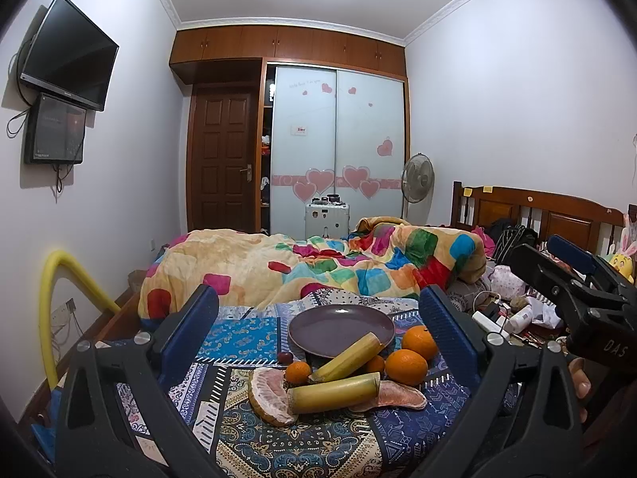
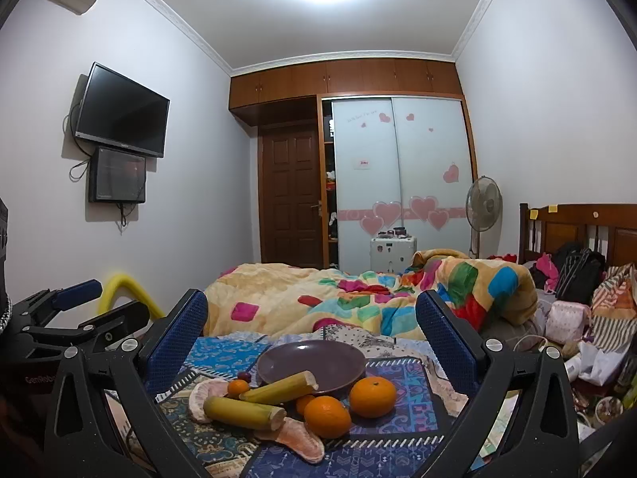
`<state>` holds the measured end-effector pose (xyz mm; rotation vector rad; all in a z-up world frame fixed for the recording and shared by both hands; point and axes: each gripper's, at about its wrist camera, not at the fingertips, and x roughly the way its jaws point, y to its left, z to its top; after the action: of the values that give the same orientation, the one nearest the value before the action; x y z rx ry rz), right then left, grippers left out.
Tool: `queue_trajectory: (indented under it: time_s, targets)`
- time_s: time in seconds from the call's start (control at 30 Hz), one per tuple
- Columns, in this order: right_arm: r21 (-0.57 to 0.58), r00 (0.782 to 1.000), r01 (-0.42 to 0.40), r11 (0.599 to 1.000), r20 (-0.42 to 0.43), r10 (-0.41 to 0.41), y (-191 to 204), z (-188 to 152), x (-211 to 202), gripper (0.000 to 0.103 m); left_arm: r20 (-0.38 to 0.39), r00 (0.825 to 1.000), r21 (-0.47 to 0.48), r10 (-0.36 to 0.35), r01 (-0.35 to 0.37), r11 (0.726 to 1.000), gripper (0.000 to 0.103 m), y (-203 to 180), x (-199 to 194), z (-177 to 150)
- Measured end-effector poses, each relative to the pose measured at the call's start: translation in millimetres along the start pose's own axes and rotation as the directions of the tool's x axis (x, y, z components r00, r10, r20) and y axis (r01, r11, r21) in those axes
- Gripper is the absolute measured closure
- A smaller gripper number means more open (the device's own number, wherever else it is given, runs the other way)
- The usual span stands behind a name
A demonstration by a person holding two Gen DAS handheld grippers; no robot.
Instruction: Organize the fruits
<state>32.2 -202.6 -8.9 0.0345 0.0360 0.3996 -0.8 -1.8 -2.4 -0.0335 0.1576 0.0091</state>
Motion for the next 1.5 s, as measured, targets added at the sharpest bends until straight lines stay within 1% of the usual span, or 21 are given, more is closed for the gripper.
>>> queue_trajectory:
  time_s: [0.67,1.5]
  targets:
    - [0.005,1.000,-0.006,1.000,-0.008,0.006,1.2,-2.6,1.5,0.000,0.005,1.000,0.007,0.009,-0.009,1.000,0.001,-3.7,-2.0,1.1]
    - [0.003,1.000,-0.010,1.000,-0.013,0.010,6.0,-3.2,3.7,0.000,0.006,1.000,0.009,0.016,-0.016,1.000,0.000,4.7,1.5,-0.2]
